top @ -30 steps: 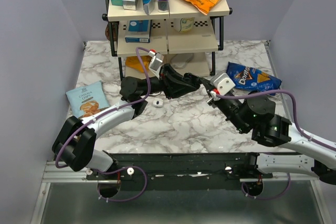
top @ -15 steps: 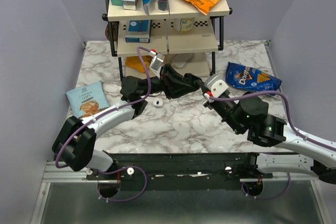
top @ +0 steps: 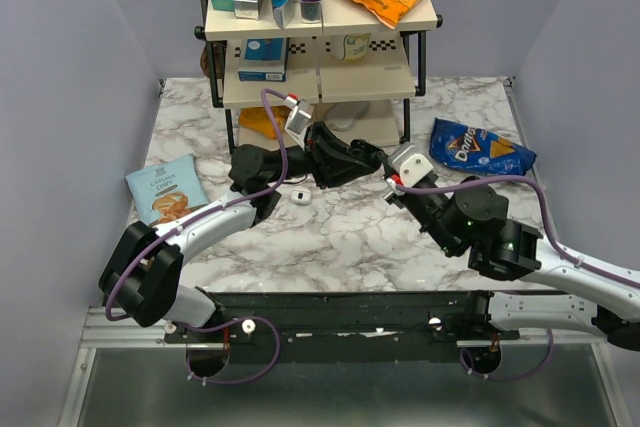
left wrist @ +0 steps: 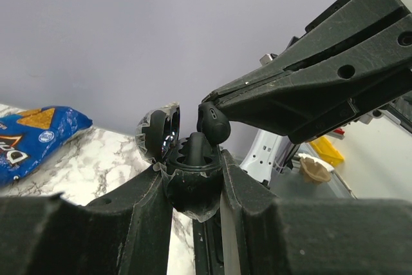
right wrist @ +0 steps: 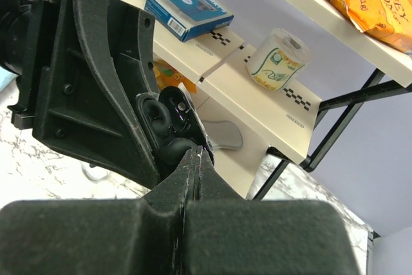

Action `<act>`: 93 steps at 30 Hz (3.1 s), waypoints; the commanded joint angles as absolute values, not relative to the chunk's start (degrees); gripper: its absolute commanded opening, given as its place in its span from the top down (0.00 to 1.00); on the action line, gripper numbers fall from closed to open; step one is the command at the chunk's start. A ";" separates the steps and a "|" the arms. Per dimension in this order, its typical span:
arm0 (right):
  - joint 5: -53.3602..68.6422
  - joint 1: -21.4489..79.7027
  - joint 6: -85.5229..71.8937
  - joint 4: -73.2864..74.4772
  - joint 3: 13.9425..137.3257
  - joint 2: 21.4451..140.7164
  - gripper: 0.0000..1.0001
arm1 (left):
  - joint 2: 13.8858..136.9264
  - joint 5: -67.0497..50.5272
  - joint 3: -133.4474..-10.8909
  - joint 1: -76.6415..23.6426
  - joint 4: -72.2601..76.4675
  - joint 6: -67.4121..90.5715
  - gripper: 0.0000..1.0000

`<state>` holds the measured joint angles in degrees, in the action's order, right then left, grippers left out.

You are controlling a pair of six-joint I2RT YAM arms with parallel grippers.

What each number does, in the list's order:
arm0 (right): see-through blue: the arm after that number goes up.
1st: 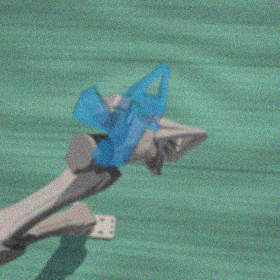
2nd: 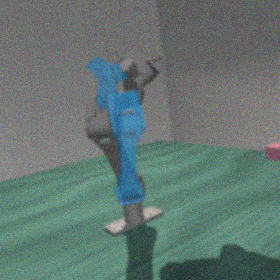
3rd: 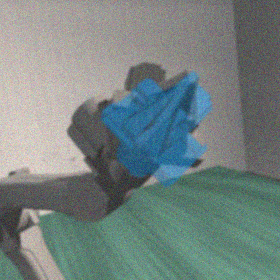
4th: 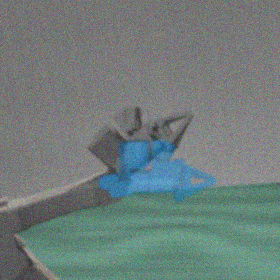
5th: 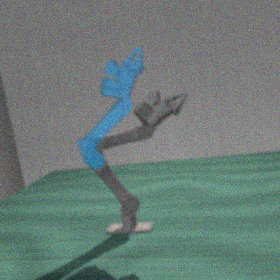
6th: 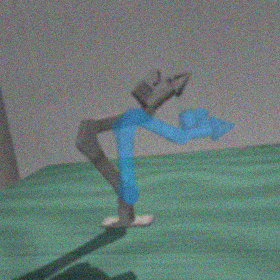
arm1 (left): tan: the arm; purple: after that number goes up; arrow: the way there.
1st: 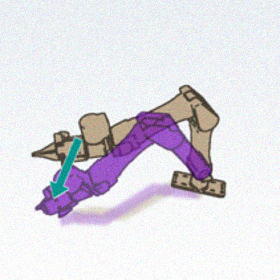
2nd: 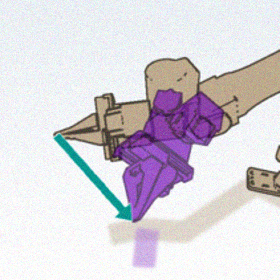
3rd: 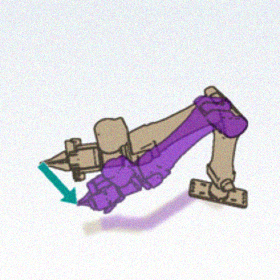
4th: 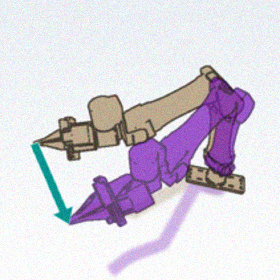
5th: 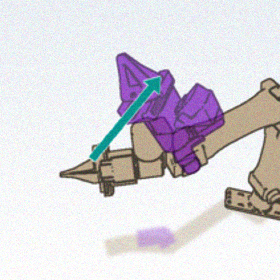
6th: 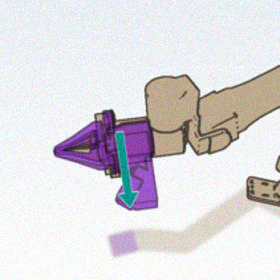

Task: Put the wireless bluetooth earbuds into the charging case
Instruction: Place the earbud in the charging case, then close the charging case.

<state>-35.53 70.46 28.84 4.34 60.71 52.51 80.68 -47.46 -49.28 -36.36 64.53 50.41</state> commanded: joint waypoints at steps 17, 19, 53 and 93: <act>-36.12 70.93 28.57 4.57 61.35 55.02 0.99 | 78.84 -46.94 -48.34 -35.95 70.40 50.63 1.00; -35.08 70.93 28.39 5.97 61.52 54.76 0.99 | 78.66 -46.50 -48.16 -36.03 70.57 50.19 1.00; -39.55 71.02 20.57 5.19 64.42 47.99 0.40 | 76.73 -42.98 -40.88 -36.03 76.62 45.62 1.00; -23.03 68.12 8.79 29.79 75.23 59.94 0.40 | 65.48 -38.67 -35.33 -43.68 60.56 15.29 1.00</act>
<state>-25.71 68.14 9.04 26.17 73.91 59.05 65.69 -39.92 -33.30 -43.53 57.89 16.67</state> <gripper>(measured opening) 0.608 0.372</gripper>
